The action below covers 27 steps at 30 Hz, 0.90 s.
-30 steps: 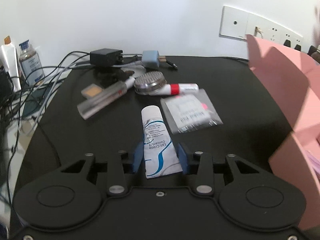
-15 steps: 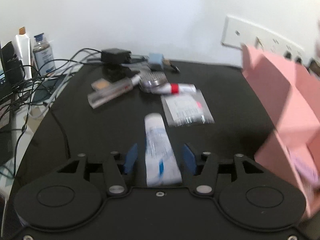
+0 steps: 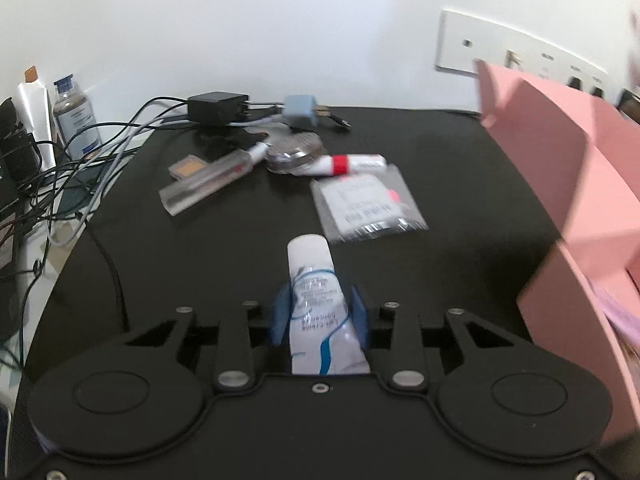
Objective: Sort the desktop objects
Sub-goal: 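Lift the white tube with the left gripper off the desk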
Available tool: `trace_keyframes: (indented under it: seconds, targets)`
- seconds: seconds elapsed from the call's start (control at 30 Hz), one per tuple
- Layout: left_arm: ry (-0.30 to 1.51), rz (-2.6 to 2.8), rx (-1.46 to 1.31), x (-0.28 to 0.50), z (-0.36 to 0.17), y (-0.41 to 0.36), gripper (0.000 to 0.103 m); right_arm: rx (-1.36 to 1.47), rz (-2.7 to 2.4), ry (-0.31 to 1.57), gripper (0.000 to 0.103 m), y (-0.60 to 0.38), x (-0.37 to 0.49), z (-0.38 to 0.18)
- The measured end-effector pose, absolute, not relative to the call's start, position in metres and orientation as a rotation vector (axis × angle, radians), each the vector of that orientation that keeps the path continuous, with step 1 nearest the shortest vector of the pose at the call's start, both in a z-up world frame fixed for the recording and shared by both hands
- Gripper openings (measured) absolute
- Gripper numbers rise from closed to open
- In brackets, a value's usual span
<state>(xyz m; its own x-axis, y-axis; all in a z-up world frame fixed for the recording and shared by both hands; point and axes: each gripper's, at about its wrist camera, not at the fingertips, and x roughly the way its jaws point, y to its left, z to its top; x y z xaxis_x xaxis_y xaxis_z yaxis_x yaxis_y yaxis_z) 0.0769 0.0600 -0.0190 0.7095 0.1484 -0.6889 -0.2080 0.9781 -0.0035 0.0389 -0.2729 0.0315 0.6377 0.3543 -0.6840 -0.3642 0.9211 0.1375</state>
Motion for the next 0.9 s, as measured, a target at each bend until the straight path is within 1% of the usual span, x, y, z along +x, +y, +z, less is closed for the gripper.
trace_keyframes:
  seconds: [0.47,0.77,0.9]
  targets:
    - [0.761,0.041,-0.034,-0.011,-0.017,0.017,0.034,-0.032,0.479,0.773,0.102,-0.241,0.041,0.037]
    - [0.769,0.022,-0.042,-0.025,-0.014,0.025,0.033,-0.033,0.506,0.761,0.102,-0.225,0.035,0.041]
    - [0.746,0.028,-0.046,-0.03,-0.009,0.028,0.033,-0.033,0.511,0.756,0.102,-0.221,0.031,0.041]
